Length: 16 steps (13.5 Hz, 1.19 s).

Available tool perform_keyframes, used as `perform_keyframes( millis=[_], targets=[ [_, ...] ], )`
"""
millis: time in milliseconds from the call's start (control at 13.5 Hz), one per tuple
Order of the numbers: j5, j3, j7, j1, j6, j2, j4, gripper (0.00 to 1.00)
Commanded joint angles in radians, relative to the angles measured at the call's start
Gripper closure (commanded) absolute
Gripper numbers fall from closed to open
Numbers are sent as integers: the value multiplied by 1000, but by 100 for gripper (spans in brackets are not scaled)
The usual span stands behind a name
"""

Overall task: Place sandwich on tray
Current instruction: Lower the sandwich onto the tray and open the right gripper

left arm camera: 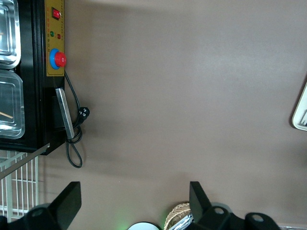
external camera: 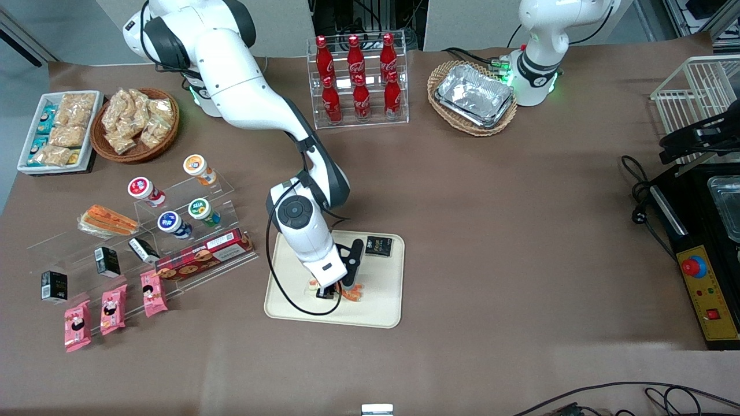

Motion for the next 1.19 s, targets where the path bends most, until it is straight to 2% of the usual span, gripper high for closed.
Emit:
perform_keyframes(
  millis=[0,222,444,593,815,889,1111],
  targets=[
    [19,-1,-27,-9,15,52,61,1],
    [22,-1,-23,-12,14,51,61,0],
    [68,1,-27,-19,11,38,60,0],
    [73,1,-29,-19,-1,19,58,0],
    [74,4,-29,-32,-84,-23,57,0],
    [85,2,-27,-32,-124,-40,57,0],
    [175,2,-18,-71,-256,-104,58,0]
  ],
)
